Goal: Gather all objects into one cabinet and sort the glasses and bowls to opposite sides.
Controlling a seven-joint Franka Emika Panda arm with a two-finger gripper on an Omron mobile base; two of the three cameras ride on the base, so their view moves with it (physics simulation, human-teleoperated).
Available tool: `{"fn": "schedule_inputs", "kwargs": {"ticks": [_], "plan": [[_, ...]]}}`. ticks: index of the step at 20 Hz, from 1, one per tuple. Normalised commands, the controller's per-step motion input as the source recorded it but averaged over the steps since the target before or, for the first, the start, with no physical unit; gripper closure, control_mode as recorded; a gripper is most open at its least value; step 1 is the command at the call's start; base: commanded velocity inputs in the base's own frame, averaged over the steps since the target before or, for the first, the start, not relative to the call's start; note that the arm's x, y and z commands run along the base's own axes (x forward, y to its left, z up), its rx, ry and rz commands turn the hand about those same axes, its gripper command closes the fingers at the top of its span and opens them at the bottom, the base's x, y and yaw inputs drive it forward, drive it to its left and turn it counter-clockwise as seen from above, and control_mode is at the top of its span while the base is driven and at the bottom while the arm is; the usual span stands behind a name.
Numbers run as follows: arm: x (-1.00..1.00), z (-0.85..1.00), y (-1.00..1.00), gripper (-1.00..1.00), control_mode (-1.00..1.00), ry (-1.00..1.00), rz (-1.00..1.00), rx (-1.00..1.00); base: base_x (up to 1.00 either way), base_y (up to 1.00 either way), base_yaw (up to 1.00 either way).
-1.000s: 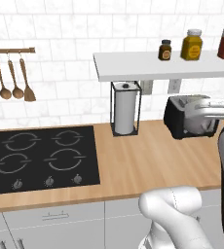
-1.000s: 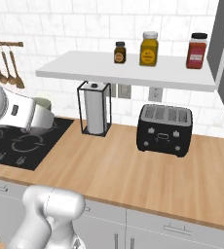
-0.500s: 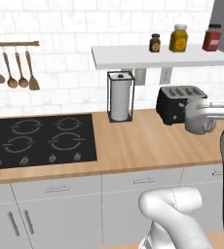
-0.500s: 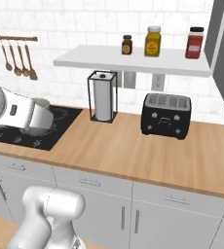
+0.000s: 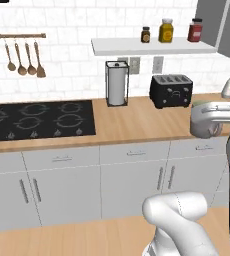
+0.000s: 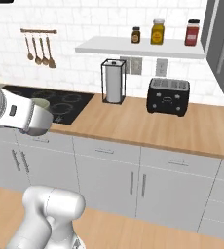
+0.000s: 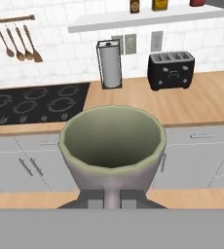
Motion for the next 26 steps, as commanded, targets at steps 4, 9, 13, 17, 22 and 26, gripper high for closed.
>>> {"fn": "schedule_inputs", "kwargs": {"ticks": [4,9,13,17,22,26], "plan": [[0.0,0.0,0.0,1.0,1.0,0.0,0.0,0.0,-0.69,-0.38,0.0],[0.0,0.0,0.0,1.0,1.0,0.0,0.0,0.0,-0.57,-0.53,0.0],[0.0,0.0,0.0,1.0,1.0,0.0,0.0,0.0,-0.44,-0.62,0.0],[0.0,0.0,0.0,1.0,1.0,0.0,0.0,0.0,-0.38,-0.7,0.0],[0.0,0.0,0.0,1.0,1.0,0.0,0.0,0.0,-0.4,-0.74,0.0],[0.0,0.0,0.0,1.0,1.0,0.0,0.0,0.0,-0.28,-0.7,0.01]]}}
